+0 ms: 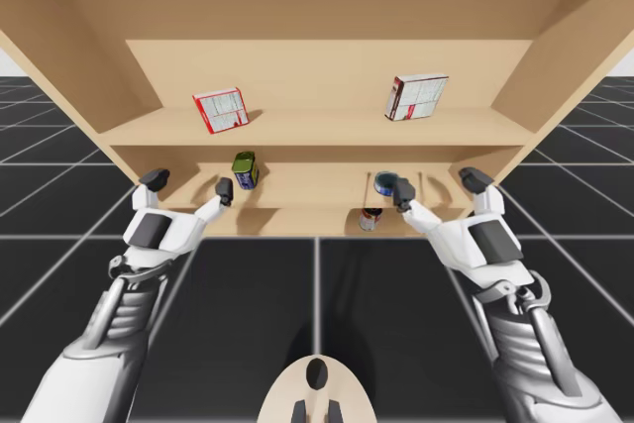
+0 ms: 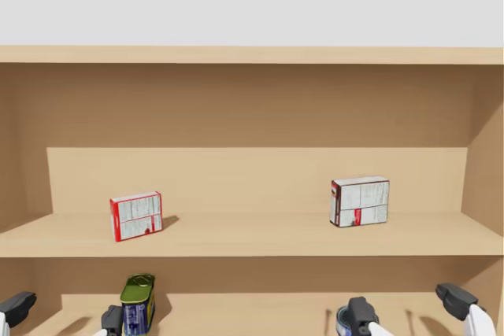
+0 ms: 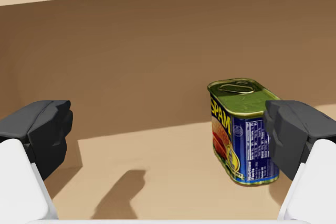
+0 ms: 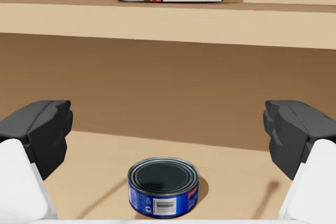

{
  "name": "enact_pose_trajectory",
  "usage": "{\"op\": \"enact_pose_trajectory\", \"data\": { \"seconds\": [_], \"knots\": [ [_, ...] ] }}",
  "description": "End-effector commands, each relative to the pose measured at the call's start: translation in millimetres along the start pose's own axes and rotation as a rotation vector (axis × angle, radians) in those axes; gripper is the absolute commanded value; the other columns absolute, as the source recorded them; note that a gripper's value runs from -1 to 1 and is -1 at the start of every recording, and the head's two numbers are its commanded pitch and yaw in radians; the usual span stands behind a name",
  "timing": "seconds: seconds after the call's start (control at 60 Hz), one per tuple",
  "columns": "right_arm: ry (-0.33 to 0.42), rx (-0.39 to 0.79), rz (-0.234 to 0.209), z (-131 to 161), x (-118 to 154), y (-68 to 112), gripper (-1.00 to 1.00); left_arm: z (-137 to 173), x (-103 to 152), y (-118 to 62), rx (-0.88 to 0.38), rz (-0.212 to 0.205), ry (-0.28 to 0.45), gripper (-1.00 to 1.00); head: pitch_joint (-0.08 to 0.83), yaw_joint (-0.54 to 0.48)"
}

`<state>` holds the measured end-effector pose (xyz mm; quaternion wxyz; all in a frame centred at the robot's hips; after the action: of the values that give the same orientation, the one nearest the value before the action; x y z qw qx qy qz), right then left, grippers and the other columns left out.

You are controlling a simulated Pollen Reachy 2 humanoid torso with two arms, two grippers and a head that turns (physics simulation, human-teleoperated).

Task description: Find the tuna fish can on the shelf and bring it to me.

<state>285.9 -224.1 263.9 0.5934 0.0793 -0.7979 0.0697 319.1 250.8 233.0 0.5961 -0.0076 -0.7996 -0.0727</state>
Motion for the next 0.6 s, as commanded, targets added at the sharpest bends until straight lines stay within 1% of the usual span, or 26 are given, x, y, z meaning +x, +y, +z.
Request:
{"op": "enact_pose_trajectory", "data": {
  "seconds": [0.017,0.05,0.083,0.183,0.383,0.417,0.433,0.483,0.6],
  "knots": [
    [-0.008,-0.034,-0.026,1.3,-2.3,1.1,-1.00,0.2,-2.1,0.7,0.004,-0.008,-0.003,-1.00,0.004,-0.01],
    [-0.009,-0.030,-0.023,1.3,-2.1,0.4,-1.00,0.4,-2.0,0.7,0.003,-0.007,-0.004,-1.00,0.008,-0.01],
    [-0.010,-0.017,-0.036,1.2,-0.7,-1.1,-1.00,0.9,-1.7,0.9,0.005,-0.007,-0.007,-1.00,0.018,-0.01],
    [-0.004,-0.021,-0.031,0.9,-0.8,-2.6,-1.00,2.1,-0.4,1.7,0.008,-0.005,-0.012,-1.00,0.059,-0.02],
    [0.004,-0.022,-0.014,0.0,-3.9,-0.9,-1.00,5.5,3.5,0.7,0.009,-0.010,-0.029,-1.00,0.219,-0.04],
    [0.006,-0.023,-0.012,-0.2,-4.3,-0.9,-1.00,6.1,4.1,0.2,0.008,-0.012,-0.032,-1.00,0.232,-0.04],
    [0.007,-0.022,-0.011,-0.4,-4.8,-0.9,-1.00,6.6,4.8,-0.5,0.005,-0.013,-0.035,-1.00,0.251,-0.05],
    [0.008,-0.025,-0.009,-0.8,-5.5,-1.0,-1.00,7.4,5.7,-1.1,0.005,-0.016,-0.039,-1.00,0.270,-0.06],
    [0.009,-0.027,-0.005,-1.3,-7.0,-0.7,-1.00,10.1,8.4,-2.2,0.001,-0.019,-0.049,-1.00,0.332,-0.13]
  ]
}}
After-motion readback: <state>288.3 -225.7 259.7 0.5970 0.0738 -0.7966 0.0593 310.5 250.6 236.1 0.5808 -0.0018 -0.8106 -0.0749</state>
